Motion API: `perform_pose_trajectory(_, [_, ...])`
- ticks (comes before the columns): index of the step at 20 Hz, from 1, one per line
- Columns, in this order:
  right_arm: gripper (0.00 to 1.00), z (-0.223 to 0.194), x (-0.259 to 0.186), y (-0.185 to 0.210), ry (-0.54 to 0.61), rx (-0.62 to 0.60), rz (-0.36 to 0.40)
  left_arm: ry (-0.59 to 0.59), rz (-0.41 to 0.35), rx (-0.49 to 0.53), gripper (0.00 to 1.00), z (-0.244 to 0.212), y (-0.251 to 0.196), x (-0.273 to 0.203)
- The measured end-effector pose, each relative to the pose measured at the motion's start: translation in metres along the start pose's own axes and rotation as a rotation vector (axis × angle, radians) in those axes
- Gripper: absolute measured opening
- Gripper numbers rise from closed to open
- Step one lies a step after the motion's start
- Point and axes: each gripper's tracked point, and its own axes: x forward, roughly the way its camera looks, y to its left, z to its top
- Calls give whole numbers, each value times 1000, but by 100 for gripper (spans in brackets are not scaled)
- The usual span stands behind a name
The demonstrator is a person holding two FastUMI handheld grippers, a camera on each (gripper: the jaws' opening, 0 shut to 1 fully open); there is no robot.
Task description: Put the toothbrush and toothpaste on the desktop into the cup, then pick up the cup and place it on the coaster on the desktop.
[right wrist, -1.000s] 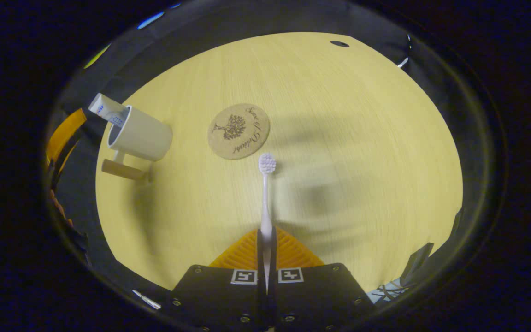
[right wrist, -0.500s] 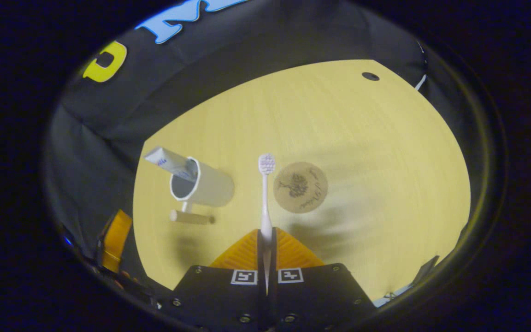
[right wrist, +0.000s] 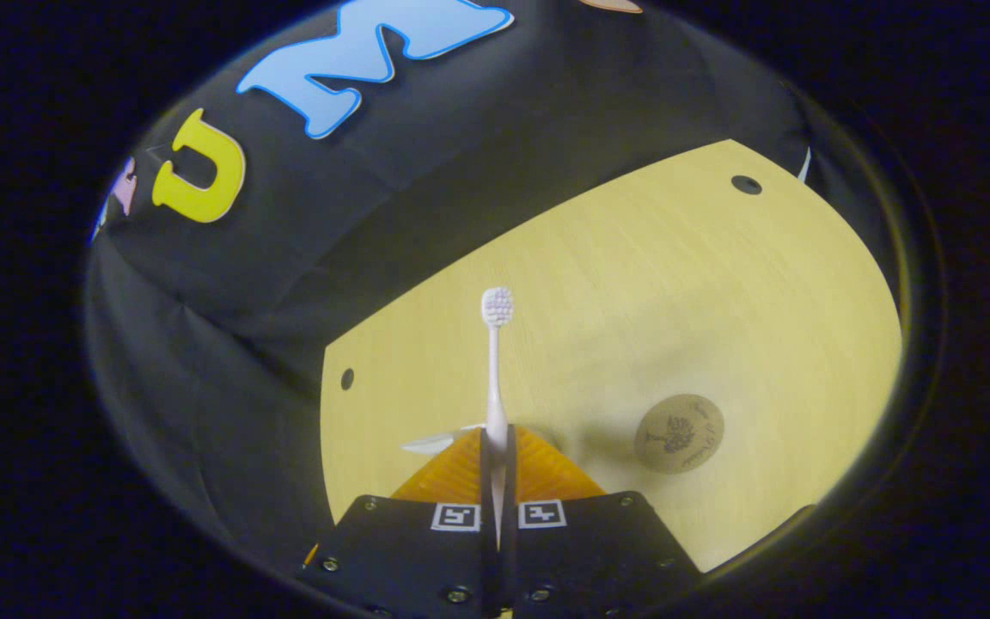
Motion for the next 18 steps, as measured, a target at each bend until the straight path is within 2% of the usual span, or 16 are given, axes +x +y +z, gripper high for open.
perform_pose_trajectory(5, [2, 15, 24, -2, -148, -16, -63, 37, 79, -42, 80, -16, 51, -23])
perform_pose_trajectory(10, [2, -4, 46, -4, -209, -34, -64, 71, 120, -34, 80, -25, 80, -42])
perform_pose_trajectory(14, [3, -22, 43, -6, -265, -57, -40, 82, 89, -11, 80, -30, 64, -35])
perform_pose_trajectory(18, [7, -41, 35, -3, -262, -139, -16, 82, -1, 40, 80, -13, 17, -9])
